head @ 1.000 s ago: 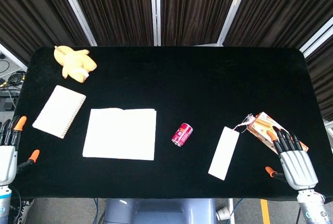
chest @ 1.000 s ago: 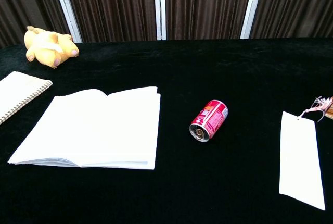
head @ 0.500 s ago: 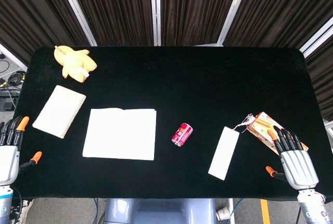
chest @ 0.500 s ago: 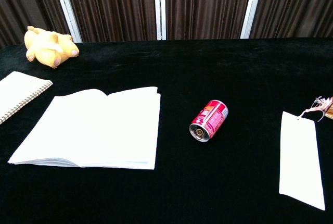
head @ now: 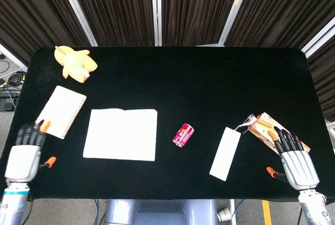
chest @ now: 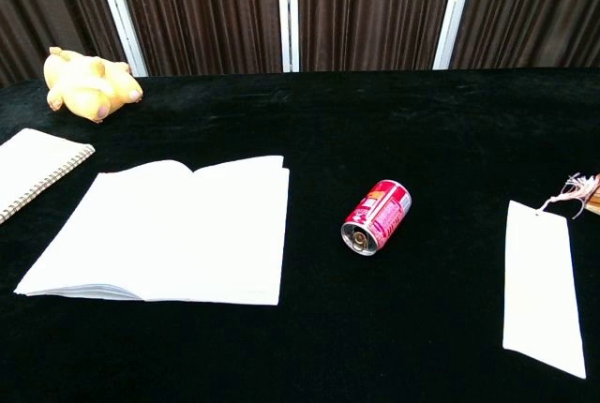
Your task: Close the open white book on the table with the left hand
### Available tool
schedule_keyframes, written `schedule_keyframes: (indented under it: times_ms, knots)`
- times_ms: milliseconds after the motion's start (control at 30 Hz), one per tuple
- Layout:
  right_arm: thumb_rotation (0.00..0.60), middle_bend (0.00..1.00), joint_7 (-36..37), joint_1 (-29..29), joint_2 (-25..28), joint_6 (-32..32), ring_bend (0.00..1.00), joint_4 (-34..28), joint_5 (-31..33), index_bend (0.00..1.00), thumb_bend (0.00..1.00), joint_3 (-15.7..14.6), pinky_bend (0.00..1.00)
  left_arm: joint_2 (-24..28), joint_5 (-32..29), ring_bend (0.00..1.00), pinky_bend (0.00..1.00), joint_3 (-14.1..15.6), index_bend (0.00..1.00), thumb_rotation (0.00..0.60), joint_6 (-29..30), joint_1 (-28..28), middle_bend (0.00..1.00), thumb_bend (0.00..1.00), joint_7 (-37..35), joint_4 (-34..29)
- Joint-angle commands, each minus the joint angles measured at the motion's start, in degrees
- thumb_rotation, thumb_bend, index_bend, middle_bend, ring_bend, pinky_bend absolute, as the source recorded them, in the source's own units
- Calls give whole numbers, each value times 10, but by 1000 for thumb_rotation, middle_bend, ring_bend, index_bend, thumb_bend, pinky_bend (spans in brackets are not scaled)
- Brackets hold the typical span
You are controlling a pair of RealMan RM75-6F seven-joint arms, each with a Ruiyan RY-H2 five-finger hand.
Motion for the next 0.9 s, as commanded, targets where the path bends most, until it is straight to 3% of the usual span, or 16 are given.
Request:
schedule_keyframes:
  times_ms: [33,500,900]
  knots:
    - [600,0,3,0,1,1,0,-1,0,32,34,0,0,-30,-4,0,0,6,0,600,-31,-17,0,83,28,18]
    - [600,0,13,-1,6,5,0,-3,-1,32,34,2,0,-123,-30,0,0,3,0,600,-109,-63,0,90,96,83]
    - [600,0,22,-1,10,8,0,-5,-2,32,35,2,0,-176,-45,0,0,-5,0,600,-134,-88,0,98,126,117]
